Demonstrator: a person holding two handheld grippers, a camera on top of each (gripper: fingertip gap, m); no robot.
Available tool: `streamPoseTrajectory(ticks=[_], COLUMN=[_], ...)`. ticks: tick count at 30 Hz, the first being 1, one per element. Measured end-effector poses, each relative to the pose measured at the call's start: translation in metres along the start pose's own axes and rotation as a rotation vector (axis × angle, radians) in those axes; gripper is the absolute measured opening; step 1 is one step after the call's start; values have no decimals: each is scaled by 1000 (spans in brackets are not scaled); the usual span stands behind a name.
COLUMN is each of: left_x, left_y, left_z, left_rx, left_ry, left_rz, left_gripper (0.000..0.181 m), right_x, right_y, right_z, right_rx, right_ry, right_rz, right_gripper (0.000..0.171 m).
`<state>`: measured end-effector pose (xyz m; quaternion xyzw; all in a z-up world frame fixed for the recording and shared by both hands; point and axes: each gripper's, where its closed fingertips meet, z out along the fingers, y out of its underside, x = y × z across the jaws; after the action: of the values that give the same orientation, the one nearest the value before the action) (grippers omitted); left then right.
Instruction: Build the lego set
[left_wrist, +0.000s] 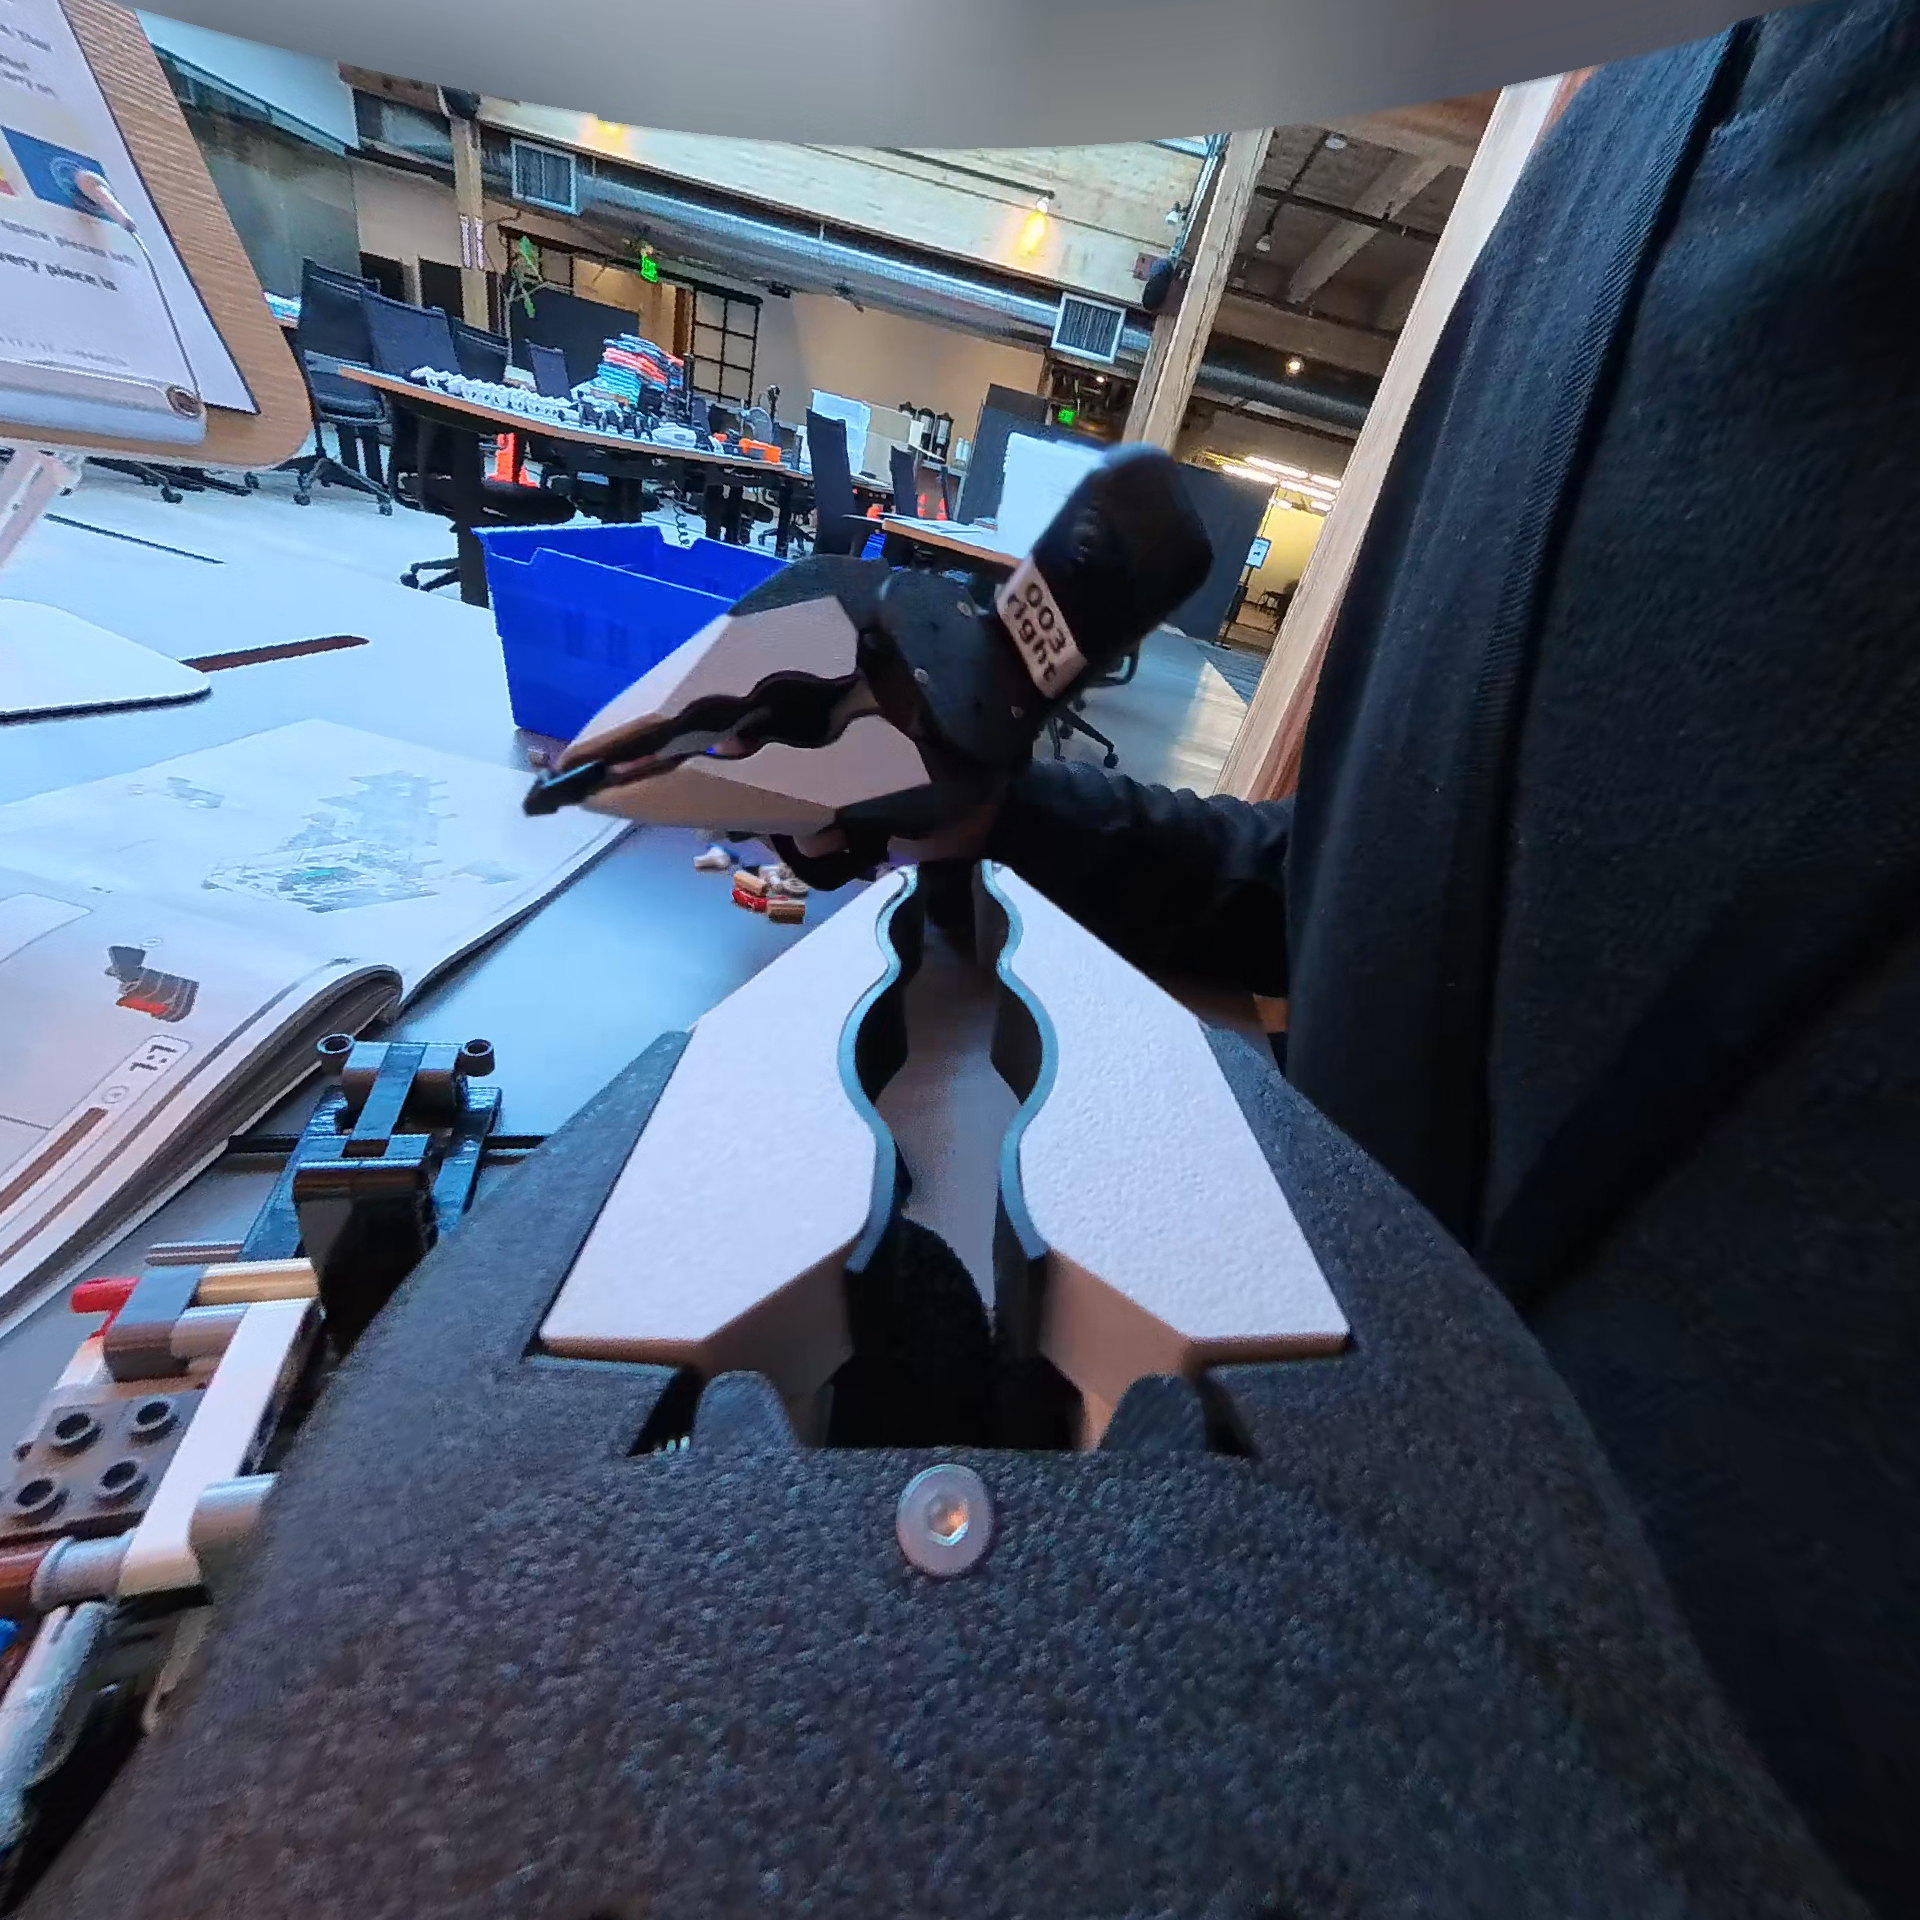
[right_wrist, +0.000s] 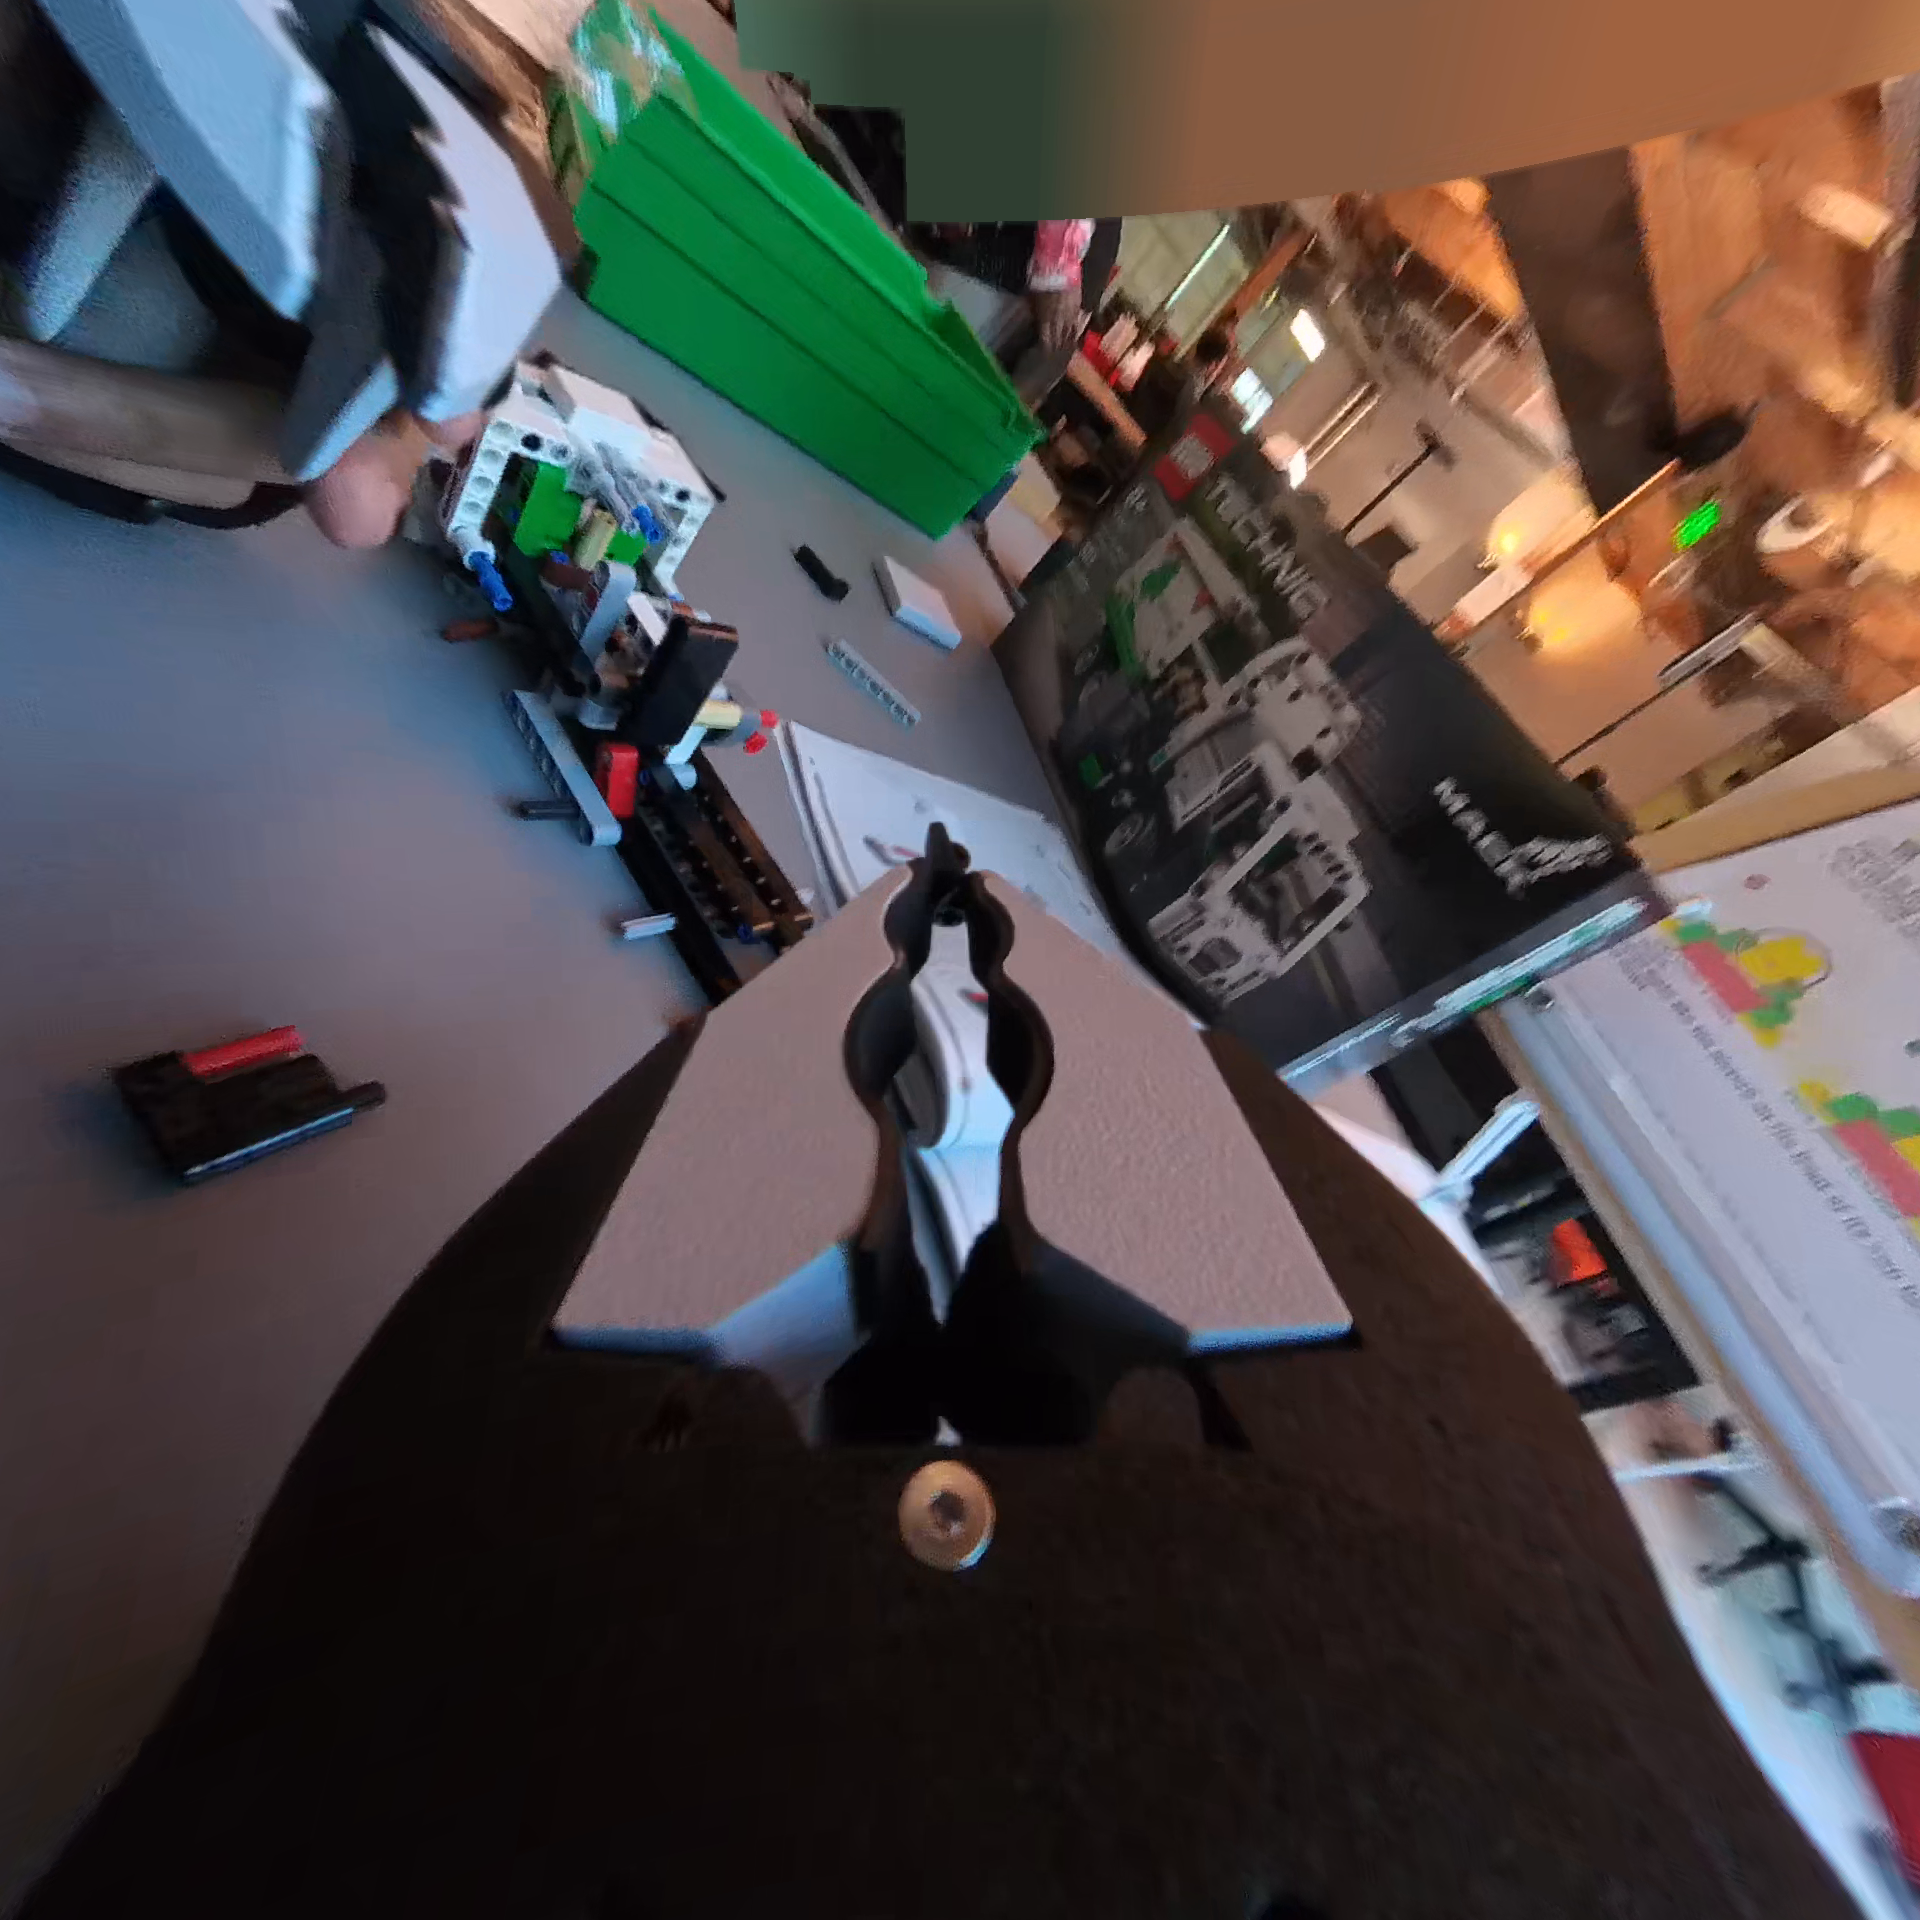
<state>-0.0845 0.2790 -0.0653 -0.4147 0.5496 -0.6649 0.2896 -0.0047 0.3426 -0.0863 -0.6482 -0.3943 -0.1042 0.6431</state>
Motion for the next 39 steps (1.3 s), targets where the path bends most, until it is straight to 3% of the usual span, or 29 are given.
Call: streamPoseTrajectory(ticks=[5,30,39], left_x=[-1,0,-1], left_y=[-1,3,3], left_z=[0,1,1], left_rx=[4,-14,-16], left_ry=[-2,-1,-5], left_rz=[-2,25,28], left_gripper=[8,8,8], right_x=[-4,-17,-14], right_y=[-14,-15,-20], right_z=[-4,-2,-4], right_rx=[61,106,132], right_ry=[34,-106,-70], right_rz=[-148,129,64], right_gripper=[5,4,5])
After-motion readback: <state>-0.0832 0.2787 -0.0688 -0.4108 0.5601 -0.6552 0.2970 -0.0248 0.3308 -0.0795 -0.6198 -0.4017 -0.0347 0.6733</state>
